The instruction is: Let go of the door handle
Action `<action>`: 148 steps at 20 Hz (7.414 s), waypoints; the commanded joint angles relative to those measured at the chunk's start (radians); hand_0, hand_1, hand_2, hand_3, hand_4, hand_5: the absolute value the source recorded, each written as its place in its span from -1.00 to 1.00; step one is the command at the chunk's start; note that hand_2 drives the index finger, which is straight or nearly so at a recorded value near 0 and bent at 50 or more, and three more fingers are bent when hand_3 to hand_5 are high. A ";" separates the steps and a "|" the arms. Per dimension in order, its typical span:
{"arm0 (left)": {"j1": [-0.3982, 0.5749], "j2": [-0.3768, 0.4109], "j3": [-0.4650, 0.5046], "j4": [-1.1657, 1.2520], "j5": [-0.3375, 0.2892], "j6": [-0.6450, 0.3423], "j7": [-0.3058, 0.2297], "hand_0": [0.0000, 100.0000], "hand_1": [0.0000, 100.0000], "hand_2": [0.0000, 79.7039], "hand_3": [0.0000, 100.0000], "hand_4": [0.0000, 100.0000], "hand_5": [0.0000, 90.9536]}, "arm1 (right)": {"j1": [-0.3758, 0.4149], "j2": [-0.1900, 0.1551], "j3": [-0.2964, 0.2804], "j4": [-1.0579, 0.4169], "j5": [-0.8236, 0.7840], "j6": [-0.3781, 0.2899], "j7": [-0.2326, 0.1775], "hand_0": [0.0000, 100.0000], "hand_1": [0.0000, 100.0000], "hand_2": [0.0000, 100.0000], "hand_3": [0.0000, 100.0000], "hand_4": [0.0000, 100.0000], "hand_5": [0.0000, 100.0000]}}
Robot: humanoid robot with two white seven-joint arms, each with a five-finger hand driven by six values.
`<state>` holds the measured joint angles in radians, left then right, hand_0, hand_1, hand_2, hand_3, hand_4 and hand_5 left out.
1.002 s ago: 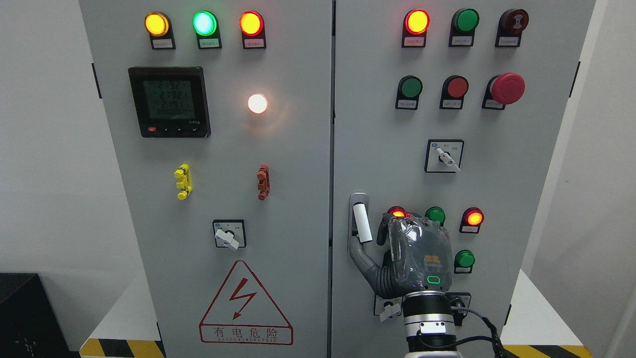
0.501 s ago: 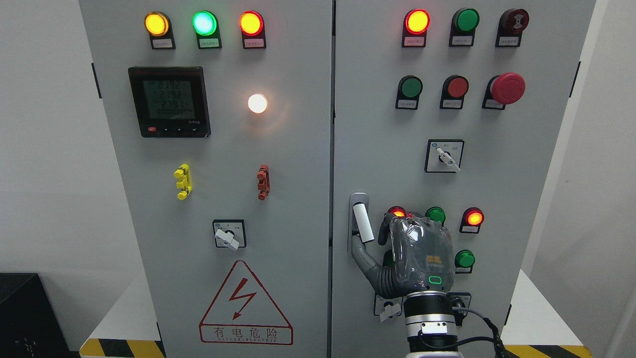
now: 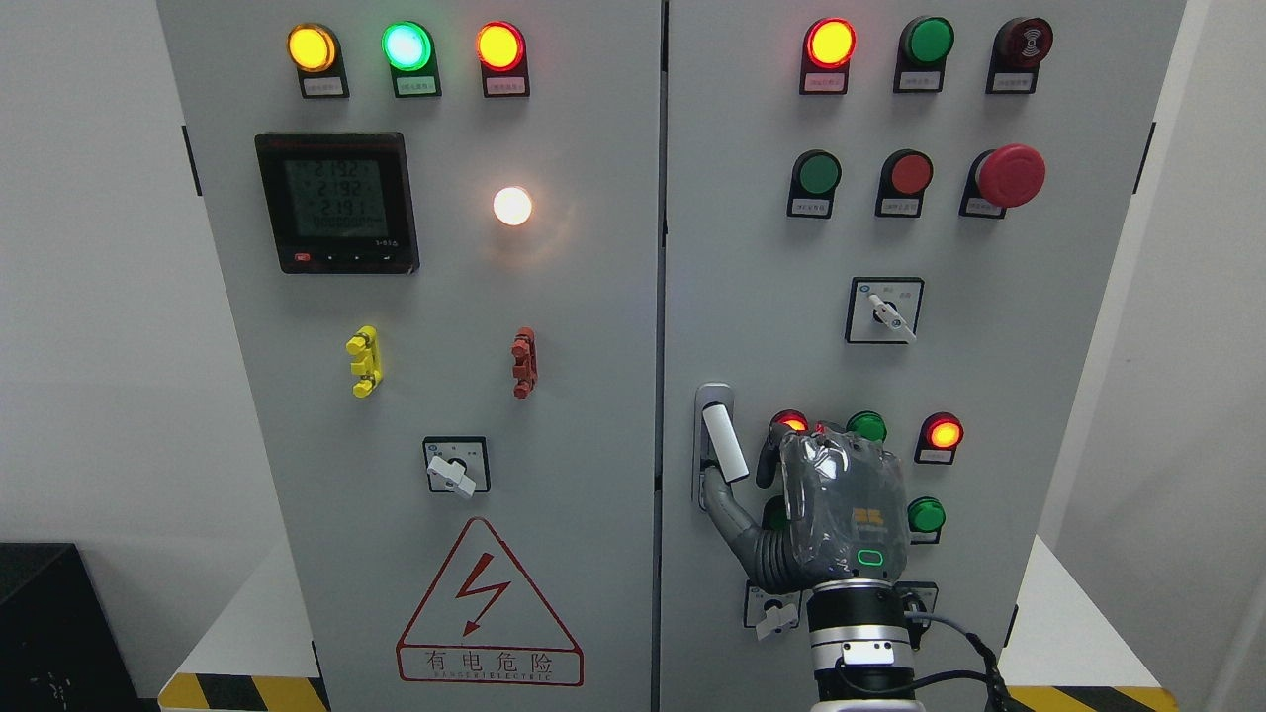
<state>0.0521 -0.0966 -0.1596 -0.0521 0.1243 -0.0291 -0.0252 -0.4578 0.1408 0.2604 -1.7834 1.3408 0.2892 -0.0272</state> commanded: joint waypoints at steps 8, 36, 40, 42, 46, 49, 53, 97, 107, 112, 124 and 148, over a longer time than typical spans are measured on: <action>0.000 0.000 0.000 0.000 0.000 0.001 -0.001 -1.00 -1.00 -0.89 -0.79 -0.98 -1.00 | 0.004 0.000 -0.024 -0.002 0.000 -0.001 0.000 -0.22 -0.13 0.44 0.94 0.51 0.34; 0.000 0.000 0.000 0.000 0.000 0.000 -0.001 -1.00 -1.00 -0.89 -0.79 -0.99 -1.00 | 0.001 0.000 -0.046 -0.016 -0.040 -0.004 -0.003 -0.21 -0.14 0.44 0.94 0.51 0.34; 0.000 0.000 0.000 0.000 0.000 0.001 -0.001 -1.00 -1.00 -0.89 -0.79 -0.99 -1.00 | 0.001 0.000 -0.046 -0.016 -0.040 -0.005 -0.003 -0.21 -0.14 0.43 0.93 0.51 0.34; 0.000 0.000 0.000 0.000 0.000 0.000 -0.001 -1.00 -1.00 -0.89 -0.79 -0.99 -1.00 | -0.001 -0.001 -0.046 -0.014 -0.040 -0.005 -0.003 -0.21 -0.15 0.43 0.93 0.51 0.34; 0.000 0.000 0.000 0.000 0.000 0.001 -0.001 -1.00 -1.00 -0.89 -0.79 -0.99 -1.00 | -0.001 0.000 -0.046 -0.014 -0.041 -0.007 -0.003 -0.21 -0.15 0.43 0.93 0.51 0.34; 0.000 0.000 0.000 0.000 0.000 0.000 -0.001 -1.00 -1.00 -0.89 -0.79 -0.99 -1.00 | -0.002 -0.001 -0.046 -0.013 -0.041 -0.007 -0.003 -0.21 -0.15 0.43 0.93 0.51 0.34; 0.000 0.000 0.000 0.000 0.000 0.001 -0.001 -1.00 -1.00 -0.89 -0.79 -0.99 -1.00 | -0.004 -0.001 -0.047 -0.013 -0.041 -0.007 -0.003 -0.21 -0.15 0.43 0.93 0.50 0.34; 0.000 0.000 0.000 0.000 0.000 0.000 -0.001 -1.00 -1.00 -0.89 -0.79 -0.99 -1.00 | -0.021 -0.001 -0.062 -0.017 -0.043 -0.007 -0.004 -0.17 -0.18 0.43 0.93 0.50 0.35; 0.000 0.000 0.000 0.000 0.000 0.001 -0.001 -1.00 -1.00 -0.89 -0.79 -0.99 -1.00 | -0.022 -0.001 -0.067 -0.019 -0.043 -0.007 -0.003 -0.16 -0.18 0.43 0.93 0.50 0.35; 0.000 0.000 0.000 0.000 0.000 0.001 -0.001 -1.00 -1.00 -0.89 -0.79 -0.99 -1.00 | -0.028 0.000 -0.069 -0.022 -0.045 -0.007 0.000 -0.16 -0.18 0.43 0.93 0.50 0.35; 0.000 0.000 0.000 0.000 0.000 0.000 -0.001 -1.00 -1.00 -0.89 -0.79 -0.99 -1.00 | -0.025 0.000 -0.073 -0.024 -0.045 -0.008 0.000 -0.15 -0.18 0.43 0.93 0.50 0.35; 0.000 0.000 0.000 0.000 0.000 0.001 -0.001 -1.00 -1.00 -0.89 -0.79 -0.99 -1.00 | 0.180 -0.003 -0.073 -0.188 -0.063 -0.151 -0.011 -0.13 -0.19 0.35 0.86 0.47 0.30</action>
<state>0.0522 -0.0966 -0.1595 -0.0522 0.1242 -0.0279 -0.0253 -0.3540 0.1392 0.1962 -1.8833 1.2783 0.1776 -0.0367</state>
